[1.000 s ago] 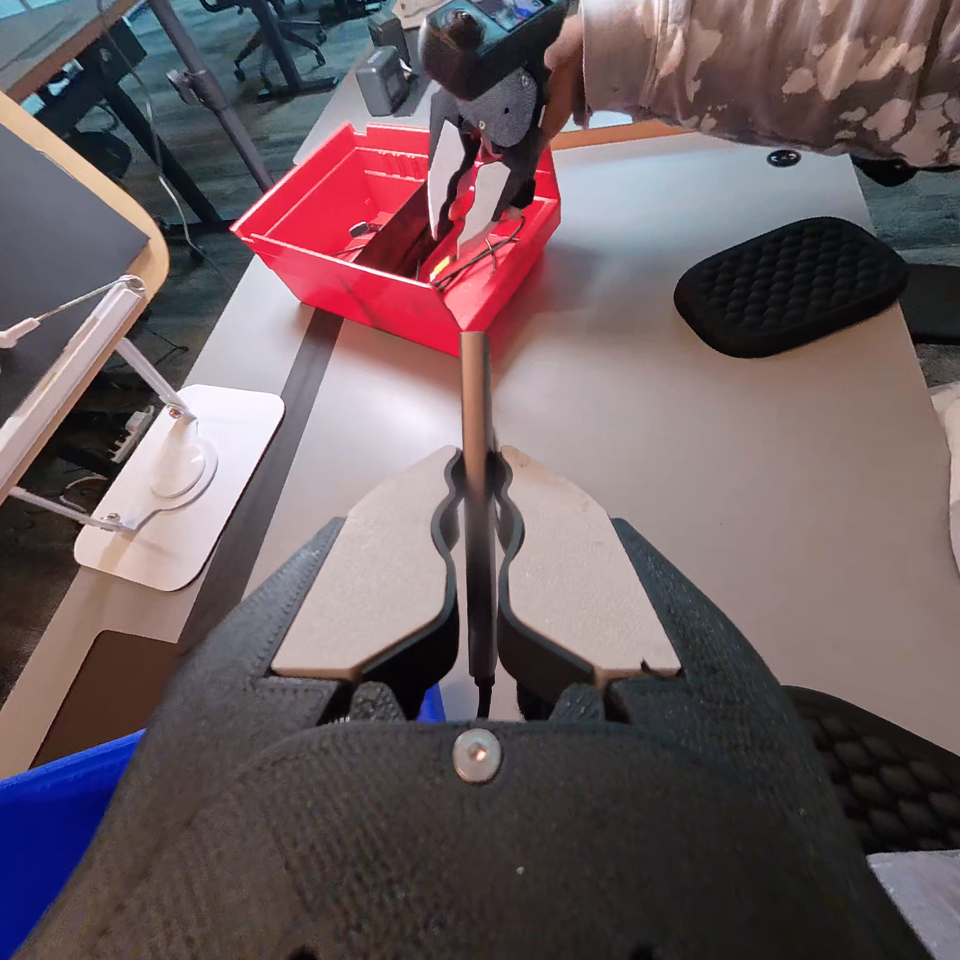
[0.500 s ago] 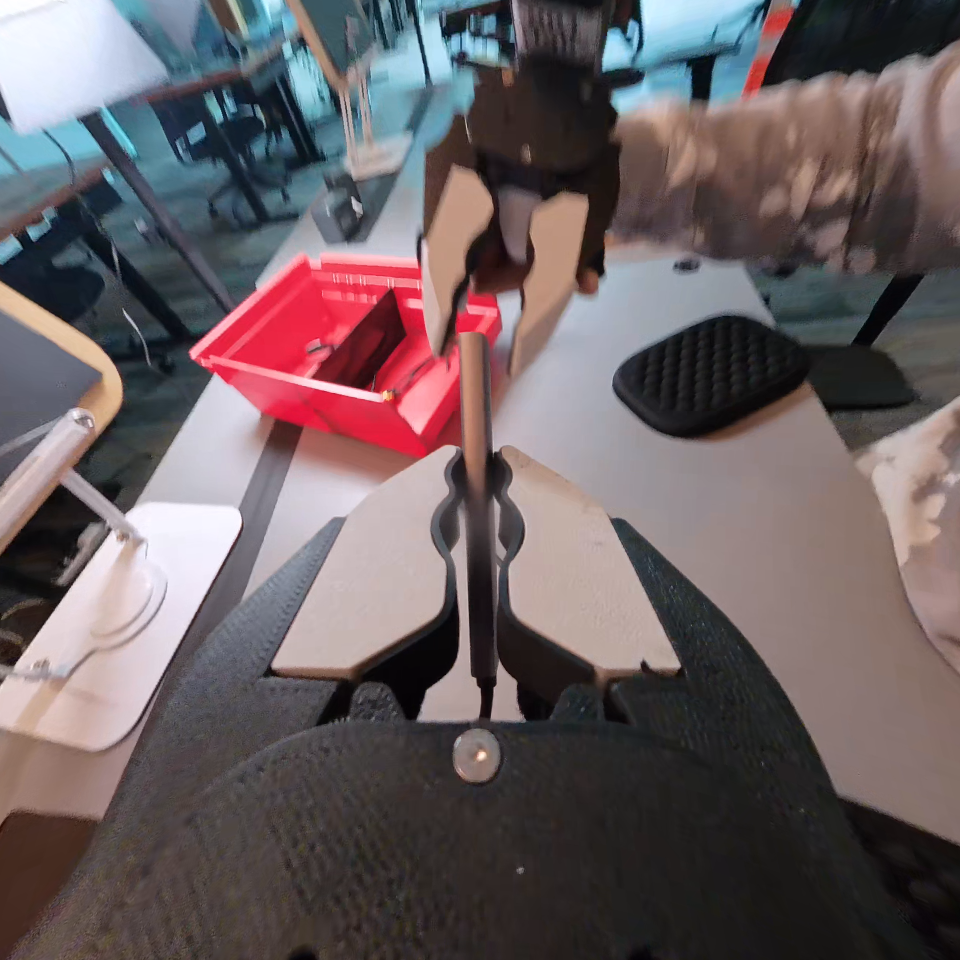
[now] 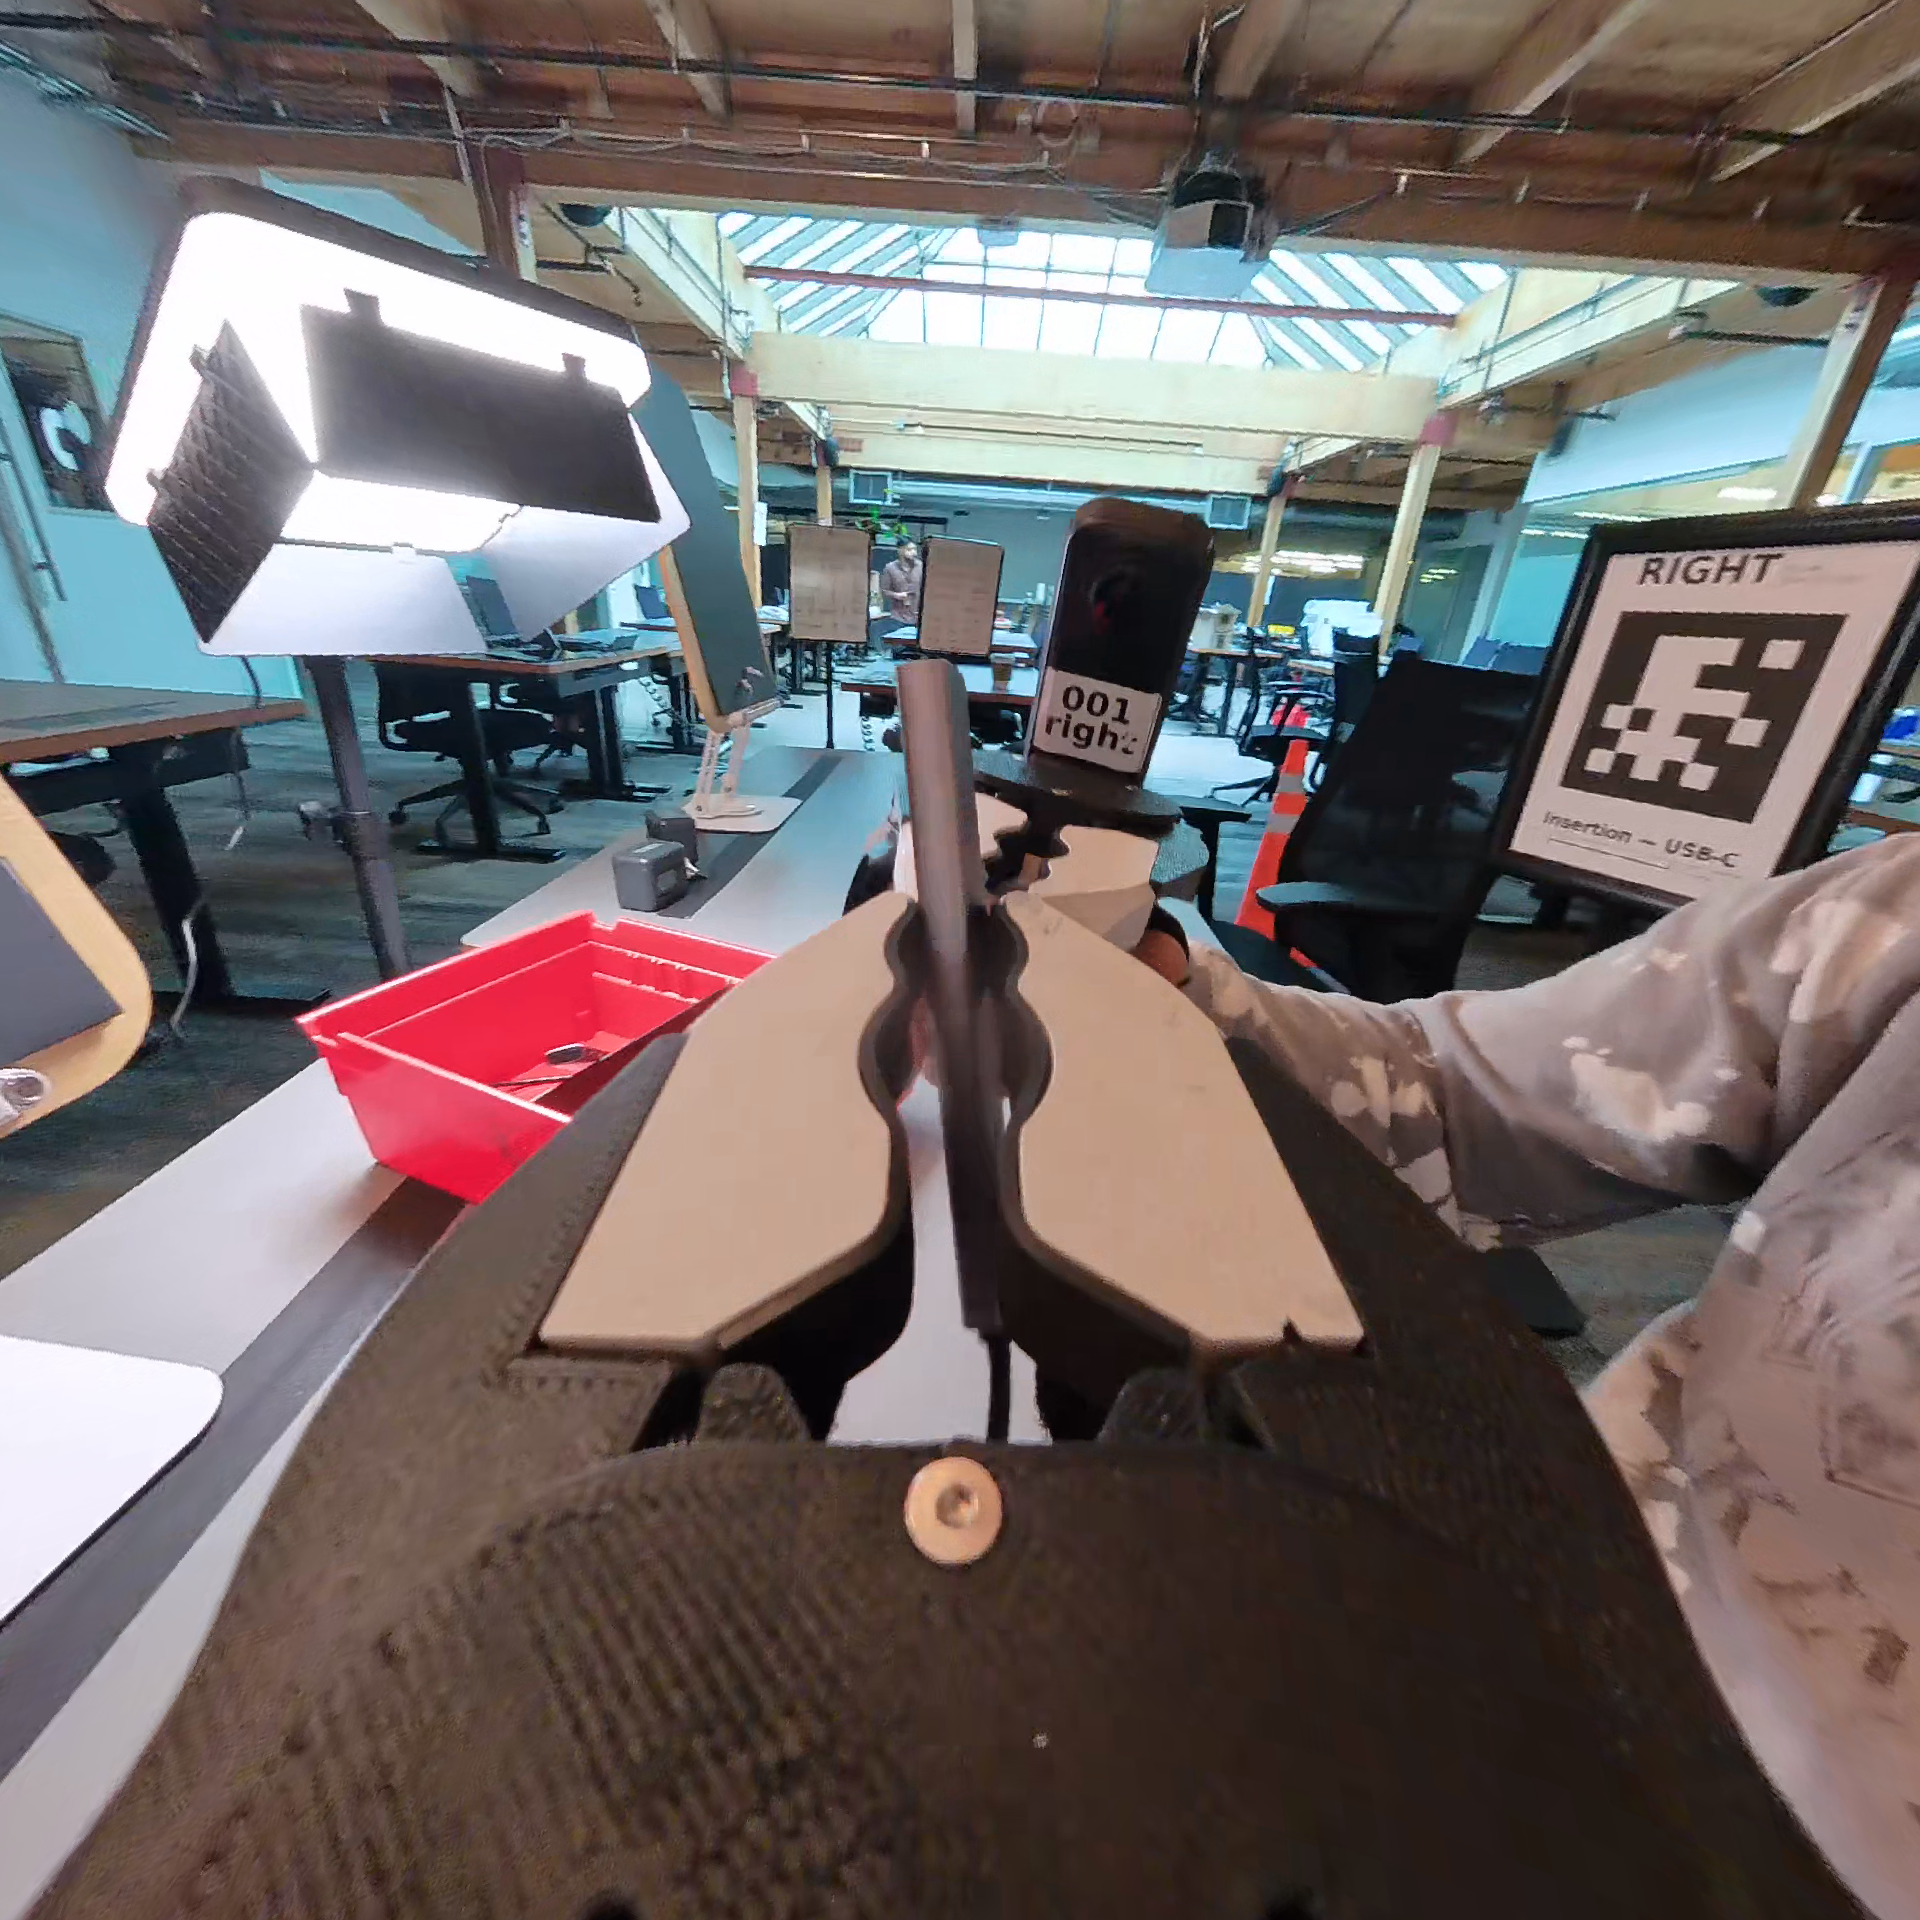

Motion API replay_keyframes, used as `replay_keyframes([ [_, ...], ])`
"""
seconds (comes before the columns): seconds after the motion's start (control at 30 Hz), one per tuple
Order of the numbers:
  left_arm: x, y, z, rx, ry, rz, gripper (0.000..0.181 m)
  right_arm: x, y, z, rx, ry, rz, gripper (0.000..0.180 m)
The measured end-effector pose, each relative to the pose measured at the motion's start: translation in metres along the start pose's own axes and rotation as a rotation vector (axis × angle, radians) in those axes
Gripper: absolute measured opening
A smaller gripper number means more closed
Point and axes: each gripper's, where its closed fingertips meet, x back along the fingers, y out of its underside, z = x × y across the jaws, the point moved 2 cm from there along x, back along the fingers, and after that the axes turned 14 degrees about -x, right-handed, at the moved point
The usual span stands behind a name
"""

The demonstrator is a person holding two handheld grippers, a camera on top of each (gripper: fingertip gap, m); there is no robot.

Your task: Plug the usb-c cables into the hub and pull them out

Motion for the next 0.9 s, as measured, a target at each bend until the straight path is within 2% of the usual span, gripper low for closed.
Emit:
replay_keyframes([
  [0.23, -0.004, 0.013, 0.012, -0.079, 0.054, -0.116, 0.016, 0.015, 0.006, -0.005, -0.025, -0.052, -0.026, 0.007],
  [0.47, -0.021, 0.010, 0.018, -0.146, 0.015, -0.079, 0.010, 0.030, 0.000, -0.003, -0.070, -0.076, 0.033, 0.009],
  [0.77, -0.029, 0.007, 0.023, -0.159, 0.006, -0.035, 0.010, 0.031, -0.005, -0.010, -0.024, -0.063, 0.065, 0.008],
  [0.9, -0.028, 0.004, 0.025, -0.195, 0.011, -0.075, 0.010, 0.032, -0.004, -0.013, 0.058, -0.056, 0.039, 0.007],
])
